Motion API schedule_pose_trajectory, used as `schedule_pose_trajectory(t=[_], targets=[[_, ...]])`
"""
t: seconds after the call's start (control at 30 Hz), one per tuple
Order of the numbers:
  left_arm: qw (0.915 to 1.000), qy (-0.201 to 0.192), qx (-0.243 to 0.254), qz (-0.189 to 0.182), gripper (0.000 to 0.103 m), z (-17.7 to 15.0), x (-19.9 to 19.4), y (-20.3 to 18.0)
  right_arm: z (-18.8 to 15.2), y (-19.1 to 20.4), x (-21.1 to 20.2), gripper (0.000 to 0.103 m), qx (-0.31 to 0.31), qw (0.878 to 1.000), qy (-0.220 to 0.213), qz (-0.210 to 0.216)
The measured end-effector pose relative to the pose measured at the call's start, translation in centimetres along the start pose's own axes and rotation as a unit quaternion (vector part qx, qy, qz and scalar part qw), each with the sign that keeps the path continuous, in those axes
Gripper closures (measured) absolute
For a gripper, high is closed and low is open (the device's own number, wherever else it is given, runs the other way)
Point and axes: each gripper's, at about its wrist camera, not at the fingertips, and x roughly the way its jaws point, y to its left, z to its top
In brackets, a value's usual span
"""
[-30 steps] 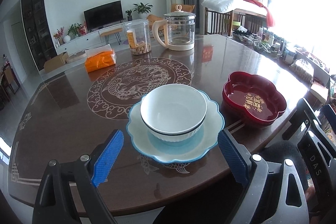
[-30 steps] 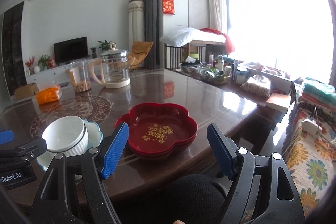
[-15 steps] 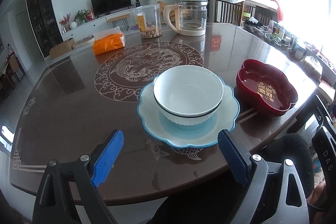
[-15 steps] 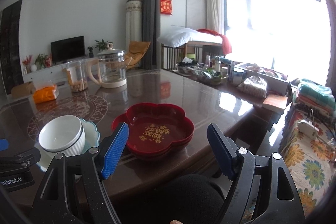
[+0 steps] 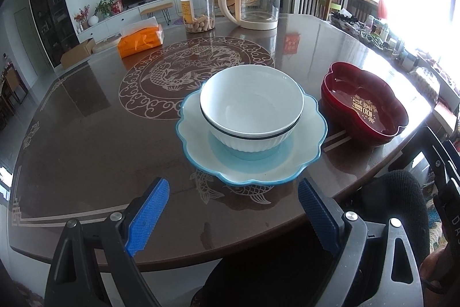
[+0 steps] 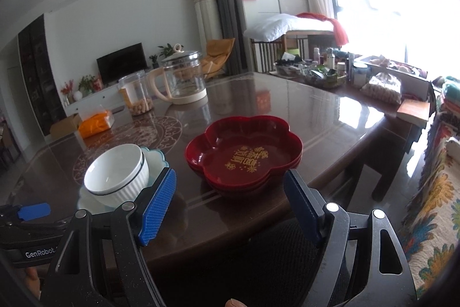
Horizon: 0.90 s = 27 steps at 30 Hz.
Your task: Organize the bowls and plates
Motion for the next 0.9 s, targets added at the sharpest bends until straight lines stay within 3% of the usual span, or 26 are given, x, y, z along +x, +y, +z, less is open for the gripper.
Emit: schedule_pose_trajectory(t=[0.43, 0.67, 0.9], targets=[[0.9999, 0.015, 0.002, -0.002, 0.012, 0.2, 1.1, 0.1, -0.1, 0.1, 0.8, 0.023, -0.01, 1.0, 0.021, -0.002], [0.9965, 0.05, -0.044, -0.05, 0.012, 1.9, 4.6, 6.0, -0.2, 2.7, 4.5, 0.023, -0.03, 0.988, 0.118, 0.091], [0.9921, 0.062, -0.032, -0.104, 0.013, 3.1, 7.7, 9.0, 0.3, 5.0, 8.0, 0.025, -0.035, 0.979, 0.162, 0.117]])
